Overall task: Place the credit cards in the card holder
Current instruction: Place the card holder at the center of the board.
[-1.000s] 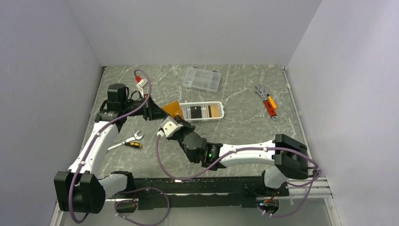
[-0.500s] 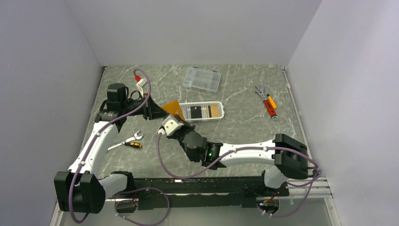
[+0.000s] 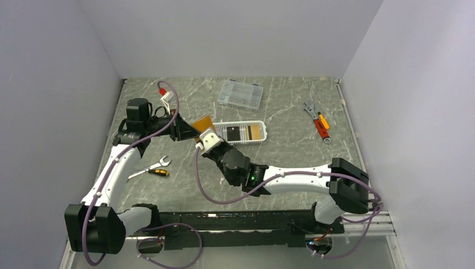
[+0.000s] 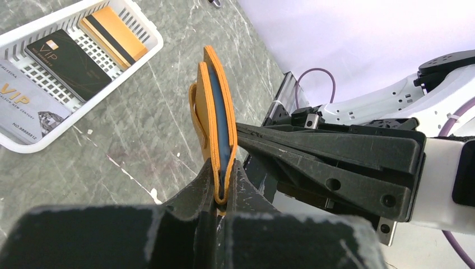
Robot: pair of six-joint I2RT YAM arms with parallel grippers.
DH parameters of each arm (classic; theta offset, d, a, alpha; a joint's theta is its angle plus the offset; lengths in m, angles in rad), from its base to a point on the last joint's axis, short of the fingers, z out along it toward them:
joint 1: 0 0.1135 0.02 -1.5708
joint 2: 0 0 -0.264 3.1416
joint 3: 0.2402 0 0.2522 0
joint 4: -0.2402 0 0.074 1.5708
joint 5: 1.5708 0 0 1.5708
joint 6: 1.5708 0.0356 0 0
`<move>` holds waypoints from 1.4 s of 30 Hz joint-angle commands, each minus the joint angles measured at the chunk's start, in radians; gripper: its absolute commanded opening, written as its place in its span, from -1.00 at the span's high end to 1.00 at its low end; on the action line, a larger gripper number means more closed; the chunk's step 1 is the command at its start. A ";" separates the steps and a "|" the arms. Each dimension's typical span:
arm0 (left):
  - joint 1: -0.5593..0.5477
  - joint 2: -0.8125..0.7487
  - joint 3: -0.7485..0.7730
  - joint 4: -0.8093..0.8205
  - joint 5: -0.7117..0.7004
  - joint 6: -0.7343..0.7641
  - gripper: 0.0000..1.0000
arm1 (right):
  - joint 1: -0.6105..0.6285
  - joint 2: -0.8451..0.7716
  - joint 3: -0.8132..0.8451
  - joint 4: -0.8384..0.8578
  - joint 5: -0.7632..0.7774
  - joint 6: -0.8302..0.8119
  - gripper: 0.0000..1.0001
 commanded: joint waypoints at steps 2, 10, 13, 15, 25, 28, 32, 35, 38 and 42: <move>-0.009 -0.037 -0.004 -0.072 0.133 -0.015 1.00 | -0.070 -0.060 0.023 0.030 0.129 0.030 1.00; -0.006 -0.036 0.006 -0.086 0.128 -0.003 1.00 | -0.090 -0.095 -0.010 0.028 0.161 0.047 1.00; -0.006 -0.036 0.003 -0.083 0.126 -0.003 1.00 | -0.093 -0.111 -0.009 -0.028 0.139 0.083 1.00; -0.006 -0.033 0.001 -0.088 0.122 0.008 1.00 | -0.099 -0.126 0.019 -0.133 0.103 0.150 1.00; -0.204 0.146 0.019 -0.202 0.033 0.271 0.99 | -0.232 -0.398 0.018 -0.732 -0.213 0.664 -0.18; -0.305 0.216 0.042 -0.148 -0.001 0.279 0.96 | -0.253 -0.462 -0.025 -0.832 -0.224 0.759 -0.20; -0.382 0.332 0.045 -0.059 -0.012 0.273 0.90 | -0.318 -0.539 -0.122 -0.904 -0.294 0.904 -0.19; -0.416 0.420 0.016 0.001 -0.042 0.280 0.79 | -0.368 -0.560 -0.186 -0.925 -0.379 0.969 -0.19; -0.427 0.513 -0.003 0.044 -0.095 0.273 0.67 | -0.381 -0.538 -0.224 -0.927 -0.436 1.004 -0.19; -0.428 0.618 -0.014 0.065 -0.141 0.269 0.42 | -0.382 -0.483 -0.227 -0.941 -0.491 1.007 -0.20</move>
